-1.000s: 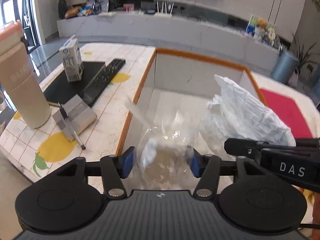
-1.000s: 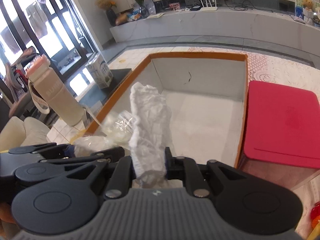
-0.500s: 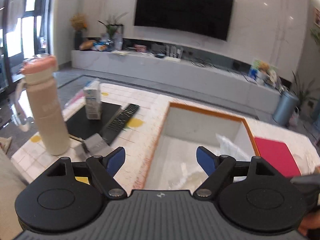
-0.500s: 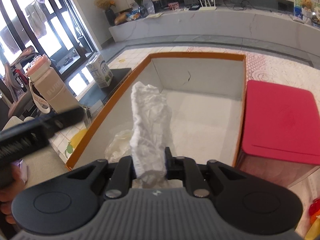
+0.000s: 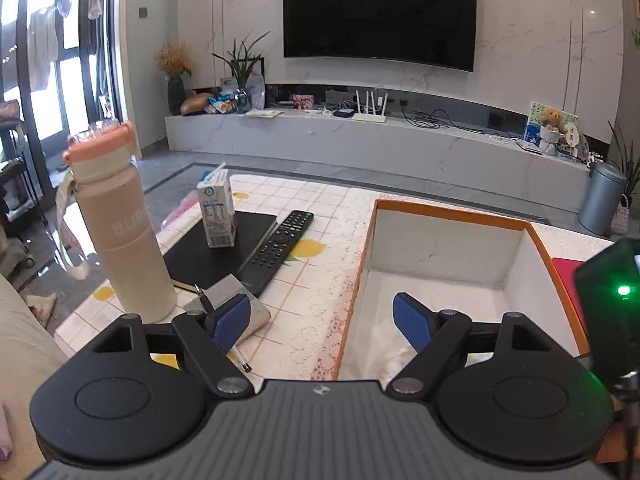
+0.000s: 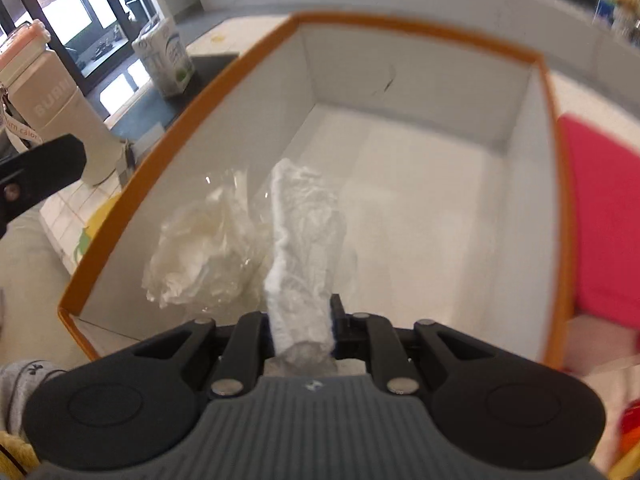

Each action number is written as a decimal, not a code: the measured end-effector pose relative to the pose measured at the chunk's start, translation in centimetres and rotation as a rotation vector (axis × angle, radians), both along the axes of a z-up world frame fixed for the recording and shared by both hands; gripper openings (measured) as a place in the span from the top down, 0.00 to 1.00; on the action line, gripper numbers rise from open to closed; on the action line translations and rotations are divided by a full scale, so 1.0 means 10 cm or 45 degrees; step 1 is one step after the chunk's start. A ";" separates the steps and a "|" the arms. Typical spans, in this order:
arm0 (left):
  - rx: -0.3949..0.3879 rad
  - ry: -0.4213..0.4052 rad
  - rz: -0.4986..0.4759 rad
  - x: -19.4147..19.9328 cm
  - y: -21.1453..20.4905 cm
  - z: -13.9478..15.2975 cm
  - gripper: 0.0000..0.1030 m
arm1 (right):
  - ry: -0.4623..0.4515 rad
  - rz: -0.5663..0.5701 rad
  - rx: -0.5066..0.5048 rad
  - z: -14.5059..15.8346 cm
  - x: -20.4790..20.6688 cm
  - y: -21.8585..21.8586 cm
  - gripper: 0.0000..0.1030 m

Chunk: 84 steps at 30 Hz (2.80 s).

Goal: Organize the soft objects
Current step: 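Open the left tool dropping the bag while the right tool releases the tissue into the box, then move both tools back to the soft-item pile, right tool over the pink knitted item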

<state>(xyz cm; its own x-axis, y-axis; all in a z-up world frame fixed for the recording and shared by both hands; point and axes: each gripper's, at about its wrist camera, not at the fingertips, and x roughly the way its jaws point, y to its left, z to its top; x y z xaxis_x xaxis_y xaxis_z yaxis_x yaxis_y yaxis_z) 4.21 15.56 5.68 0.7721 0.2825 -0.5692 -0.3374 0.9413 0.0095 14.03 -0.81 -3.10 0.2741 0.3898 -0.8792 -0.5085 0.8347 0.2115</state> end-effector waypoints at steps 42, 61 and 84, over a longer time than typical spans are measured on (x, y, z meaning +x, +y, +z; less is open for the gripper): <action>-0.156 -0.132 -0.313 -0.06 -0.61 0.57 0.08 | -0.462 -0.077 0.186 1.09 -0.65 -0.92 0.12; -0.045 -0.008 -0.655 0.23 -1.91 0.25 0.08 | -0.733 -0.491 -0.047 1.46 -1.05 -3.13 0.06; -0.144 0.279 -0.750 0.37 -2.27 -0.63 0.08 | -0.207 -0.678 0.061 -0.12 -0.10 -3.32 0.07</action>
